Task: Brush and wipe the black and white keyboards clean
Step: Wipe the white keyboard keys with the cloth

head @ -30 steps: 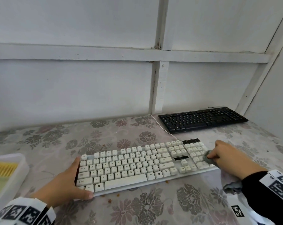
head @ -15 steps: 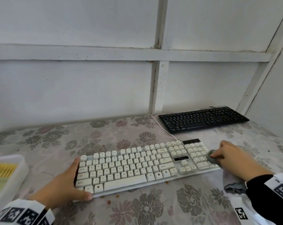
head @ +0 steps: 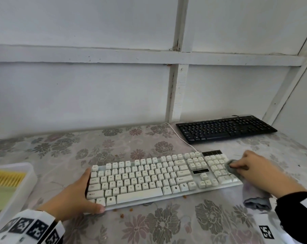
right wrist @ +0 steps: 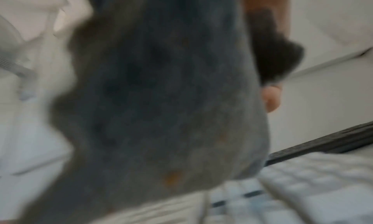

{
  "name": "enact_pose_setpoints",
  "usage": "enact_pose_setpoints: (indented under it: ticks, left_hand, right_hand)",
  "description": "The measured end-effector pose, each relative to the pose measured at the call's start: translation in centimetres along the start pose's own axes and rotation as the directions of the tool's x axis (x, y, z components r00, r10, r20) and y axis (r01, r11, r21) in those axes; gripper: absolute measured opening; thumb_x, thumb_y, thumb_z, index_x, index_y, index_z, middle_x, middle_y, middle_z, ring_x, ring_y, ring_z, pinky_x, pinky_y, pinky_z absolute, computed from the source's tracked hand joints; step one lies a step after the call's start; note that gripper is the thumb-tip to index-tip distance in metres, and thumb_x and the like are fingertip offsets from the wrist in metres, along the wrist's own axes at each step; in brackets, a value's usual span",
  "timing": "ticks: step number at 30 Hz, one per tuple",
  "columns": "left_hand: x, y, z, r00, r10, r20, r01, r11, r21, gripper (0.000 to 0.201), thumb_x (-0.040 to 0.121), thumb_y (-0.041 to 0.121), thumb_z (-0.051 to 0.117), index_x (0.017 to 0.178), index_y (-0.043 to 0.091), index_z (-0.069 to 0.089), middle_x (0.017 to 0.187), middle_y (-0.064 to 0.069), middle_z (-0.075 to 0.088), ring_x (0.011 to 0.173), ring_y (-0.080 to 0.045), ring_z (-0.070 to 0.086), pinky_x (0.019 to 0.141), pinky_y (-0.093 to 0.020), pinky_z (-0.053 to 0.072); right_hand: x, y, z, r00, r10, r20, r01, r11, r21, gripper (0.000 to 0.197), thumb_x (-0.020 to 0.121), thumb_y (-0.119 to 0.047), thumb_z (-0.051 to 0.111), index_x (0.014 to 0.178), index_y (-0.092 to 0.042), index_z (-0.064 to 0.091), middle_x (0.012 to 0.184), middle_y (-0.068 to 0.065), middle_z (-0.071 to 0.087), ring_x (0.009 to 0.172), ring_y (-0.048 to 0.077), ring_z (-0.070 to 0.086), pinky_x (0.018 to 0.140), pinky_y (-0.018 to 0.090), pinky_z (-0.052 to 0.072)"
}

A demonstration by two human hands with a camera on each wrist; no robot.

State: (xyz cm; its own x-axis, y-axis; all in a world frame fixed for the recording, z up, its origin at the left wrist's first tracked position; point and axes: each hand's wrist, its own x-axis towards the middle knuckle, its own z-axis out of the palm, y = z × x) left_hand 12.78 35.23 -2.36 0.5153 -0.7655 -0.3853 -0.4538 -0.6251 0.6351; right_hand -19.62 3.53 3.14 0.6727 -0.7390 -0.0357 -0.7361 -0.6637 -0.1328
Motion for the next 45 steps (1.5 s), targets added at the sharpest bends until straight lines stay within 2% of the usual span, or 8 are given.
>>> enact_pose_setpoints:
  ticks: [6,11,16,20,27,35,38,45]
  left_hand:
    - [0.0,0.1,0.2,1.000,-0.029,-0.012,0.029,1.000,0.010,0.145,0.036,0.060,0.079,0.147,0.032,-0.011,0.140,0.010,0.042,0.117,-0.009,0.048,0.103,-0.027,0.039]
    - [-0.1,0.5,0.3,0.996,-0.083,-0.015,0.083,0.996,0.015,0.134,0.059,0.042,0.083,0.147,0.024,-0.016,0.150,0.005,0.028,0.128,-0.013,0.038,0.106,-0.024,0.031]
    - [-0.4,1.0,0.1,0.999,-0.046,0.021,0.045,0.997,0.056,0.160,0.026,0.052,0.083,0.146,0.023,-0.019,0.144,0.004,0.036,0.126,-0.012,0.041,0.103,-0.024,0.035]
    - [-0.2,0.9,0.3,0.999,-0.047,-0.025,0.049,0.996,0.081,0.135,0.060,0.026,0.082,0.145,0.024,-0.022,0.136,0.001,0.047,0.114,-0.013,0.048,0.089,-0.020,0.038]
    - [-0.4,0.7,0.4,0.999,-0.017,-0.049,0.021,0.997,0.079,0.129,0.067,0.025,0.081,0.144,0.025,-0.022,0.123,0.010,0.046,0.104,-0.005,0.045,0.078,-0.010,0.035]
    - [-0.4,0.6,0.1,0.999,-0.047,-0.007,0.048,0.998,0.048,0.134,0.061,0.027,0.085,0.146,0.026,-0.020,0.146,0.005,0.035,0.123,-0.010,0.041,0.103,-0.020,0.029]
    - [-0.5,0.8,0.1,0.998,-0.067,0.000,0.066,0.996,0.054,0.133,0.063,0.029,0.084,0.146,0.025,-0.021,0.149,0.005,0.031,0.128,-0.013,0.038,0.106,-0.022,0.027]
    - [-0.2,0.2,0.0,1.000,-0.022,-0.003,0.022,0.999,0.027,0.155,0.037,0.049,0.089,0.145,0.026,-0.020,0.134,0.009,0.044,0.119,-0.010,0.046,0.098,-0.020,0.035]
  right_hand:
    - [-0.2,-10.0,0.6,0.954,-0.300,0.012,0.293,0.939,0.179,0.022,0.091,-0.038,0.056,0.110,-0.034,0.068,0.092,-0.012,0.044,0.081,0.000,0.044,0.063,0.010,0.030]
    - [-1.2,-19.0,2.3,0.792,-0.608,0.052,0.580,0.777,0.245,0.025,0.093,-0.032,0.055,0.111,-0.025,0.071,0.096,-0.003,0.040,0.087,0.016,0.051,0.063,0.017,0.030]
    - [-1.4,-26.1,4.5,0.636,-0.770,0.054,0.749,0.633,0.199,0.023,0.090,-0.017,0.056,0.106,-0.016,0.073,0.095,0.006,0.041,0.085,0.031,0.053,0.069,0.031,0.038]
    - [-1.1,-28.6,5.8,0.625,-0.772,0.114,0.761,0.635,0.133,0.024,0.089,-0.015,0.058,0.108,-0.009,0.071,0.109,0.013,0.046,0.090,0.036,0.052,0.074,0.038,0.044]
    - [-1.8,-28.5,6.2,0.668,-0.737,0.101,0.735,0.675,0.068,0.026,0.090,-0.016,0.057,0.110,-0.001,0.067,0.115,0.014,0.046,0.097,0.037,0.053,0.068,0.037,0.037]
    - [-1.5,-23.7,5.9,0.722,-0.686,0.090,0.682,0.727,0.076,0.020,0.091,-0.005,0.049,0.099,0.002,0.067,0.102,0.009,0.044,0.081,0.030,0.054,0.065,0.032,0.042]
    - [-0.5,-21.5,4.8,0.758,-0.640,0.125,0.636,0.768,0.075,0.022,0.087,-0.010,0.051,0.094,0.000,0.069,0.088,0.001,0.038,0.074,0.025,0.046,0.050,0.019,0.026]
    - [-1.3,-25.4,4.0,0.634,-0.770,0.064,0.737,0.628,0.248,0.022,0.089,-0.023,0.059,0.101,-0.012,0.073,0.089,0.001,0.039,0.078,0.021,0.046,0.068,0.028,0.035]
